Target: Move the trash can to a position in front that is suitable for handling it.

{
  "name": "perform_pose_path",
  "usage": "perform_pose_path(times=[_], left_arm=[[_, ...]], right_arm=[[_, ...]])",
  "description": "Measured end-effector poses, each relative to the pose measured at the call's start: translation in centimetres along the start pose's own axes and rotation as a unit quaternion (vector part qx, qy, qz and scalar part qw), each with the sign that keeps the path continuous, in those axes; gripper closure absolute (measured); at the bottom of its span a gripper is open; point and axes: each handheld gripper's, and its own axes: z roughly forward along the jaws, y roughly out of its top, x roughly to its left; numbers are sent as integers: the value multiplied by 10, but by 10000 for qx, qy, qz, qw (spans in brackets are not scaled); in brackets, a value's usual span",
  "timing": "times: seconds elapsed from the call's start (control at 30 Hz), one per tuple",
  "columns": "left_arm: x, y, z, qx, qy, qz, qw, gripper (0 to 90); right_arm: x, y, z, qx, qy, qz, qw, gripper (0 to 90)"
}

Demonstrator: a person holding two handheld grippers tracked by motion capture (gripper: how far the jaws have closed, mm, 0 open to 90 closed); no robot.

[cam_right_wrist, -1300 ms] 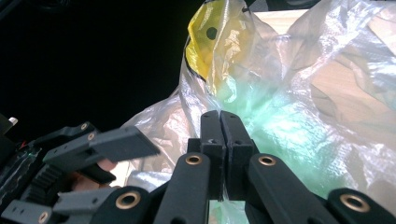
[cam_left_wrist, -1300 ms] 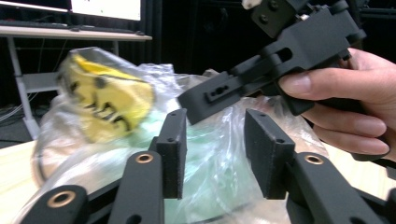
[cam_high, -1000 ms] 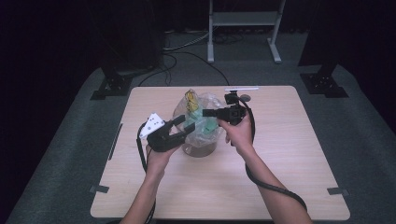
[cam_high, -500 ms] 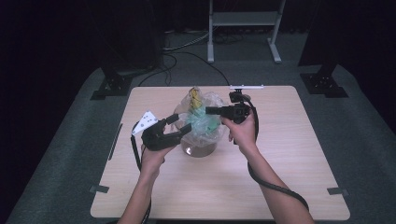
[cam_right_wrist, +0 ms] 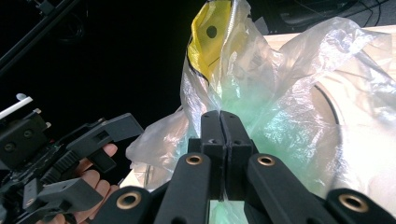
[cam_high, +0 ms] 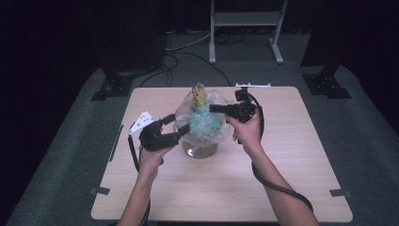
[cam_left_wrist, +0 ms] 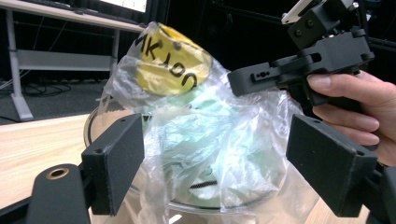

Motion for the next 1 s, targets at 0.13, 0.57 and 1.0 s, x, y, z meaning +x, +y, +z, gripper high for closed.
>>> perform_pose_path(times=[0.13,0.57,1.0], left_arm=[[1,0,0,0,18,-51,10000,161],[1,2,-2,-17,33,-77,10000,136],[1,1,-2,4,32,-131,9999,107]], right_arm=[[0,2,-4,-48,-4,-8,10000,900],[3,13,-25,-295,43,-43,9995,900],[5,21,-47,-532,66,-61,9985,900]])
